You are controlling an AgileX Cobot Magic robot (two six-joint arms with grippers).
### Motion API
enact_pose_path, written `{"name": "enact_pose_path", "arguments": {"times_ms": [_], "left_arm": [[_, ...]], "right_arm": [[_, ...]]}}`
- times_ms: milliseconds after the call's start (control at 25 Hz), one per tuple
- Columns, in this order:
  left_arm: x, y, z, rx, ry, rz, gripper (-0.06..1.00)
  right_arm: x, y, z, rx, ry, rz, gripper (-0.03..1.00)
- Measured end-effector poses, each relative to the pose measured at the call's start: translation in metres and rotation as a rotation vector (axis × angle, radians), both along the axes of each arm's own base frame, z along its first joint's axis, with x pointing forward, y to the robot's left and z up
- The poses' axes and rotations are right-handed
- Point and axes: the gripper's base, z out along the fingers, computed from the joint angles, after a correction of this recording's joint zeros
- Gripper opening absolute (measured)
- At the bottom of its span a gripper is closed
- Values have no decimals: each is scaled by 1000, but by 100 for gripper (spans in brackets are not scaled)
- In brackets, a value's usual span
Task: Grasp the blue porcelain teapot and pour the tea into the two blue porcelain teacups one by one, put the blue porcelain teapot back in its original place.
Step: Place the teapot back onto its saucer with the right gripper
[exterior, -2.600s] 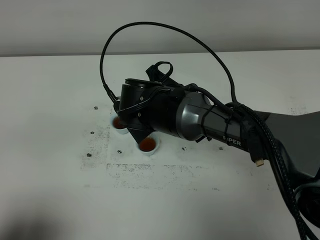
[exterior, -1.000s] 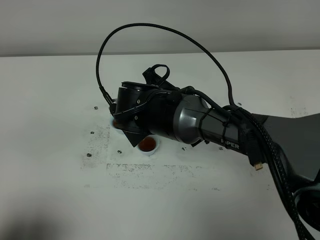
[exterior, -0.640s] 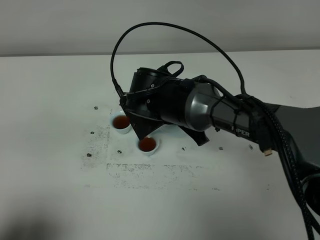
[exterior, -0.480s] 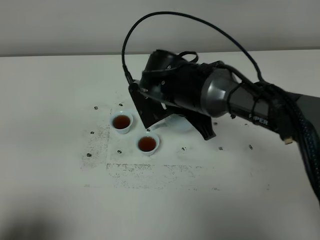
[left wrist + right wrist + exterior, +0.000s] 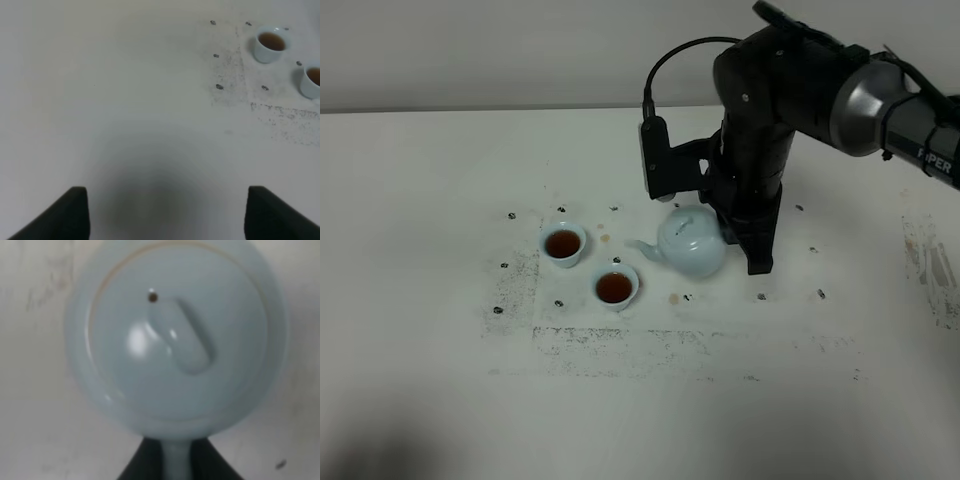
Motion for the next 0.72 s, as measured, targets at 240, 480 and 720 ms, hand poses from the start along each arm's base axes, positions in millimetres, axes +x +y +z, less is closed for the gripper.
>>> {"name": "enact_pose_path", "arguments": {"times_ms": [240,480,720], "left_arm": [[0,0,0,0,0,0,62],[0,0,0,0,0,0,62],[0,0,0,0,0,0,62]], "right_arm": [[17,-11,-2,133,-32,-63,4],[23,-7,-29,148,5,-77,4],[26,-5,-37,153,10,-78,4]]}}
